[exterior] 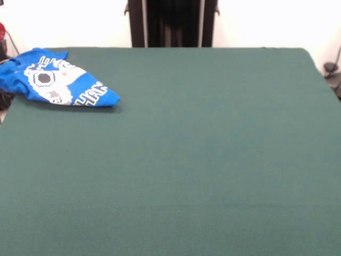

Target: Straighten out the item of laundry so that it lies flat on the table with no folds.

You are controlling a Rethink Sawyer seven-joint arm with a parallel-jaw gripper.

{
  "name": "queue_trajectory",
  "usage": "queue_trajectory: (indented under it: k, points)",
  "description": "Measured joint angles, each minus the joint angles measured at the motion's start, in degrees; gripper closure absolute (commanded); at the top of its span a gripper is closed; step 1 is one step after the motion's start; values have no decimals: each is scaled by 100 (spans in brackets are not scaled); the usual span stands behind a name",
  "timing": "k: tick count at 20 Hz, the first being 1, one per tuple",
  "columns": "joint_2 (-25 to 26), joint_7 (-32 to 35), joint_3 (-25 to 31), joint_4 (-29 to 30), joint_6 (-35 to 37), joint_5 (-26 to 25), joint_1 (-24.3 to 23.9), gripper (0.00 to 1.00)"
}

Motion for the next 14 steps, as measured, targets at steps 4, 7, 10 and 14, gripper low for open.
queue_trajectory:
  k: [4,7,10,14]
  points:
    - [41,0,-34,-9,0,-1,311,100]
    - [157,0,-47,-77,0,-3,627,100]
    - [286,0,-80,-151,-2,-9,805,100]
    - [463,0,-299,-335,-129,-20,1014,100]
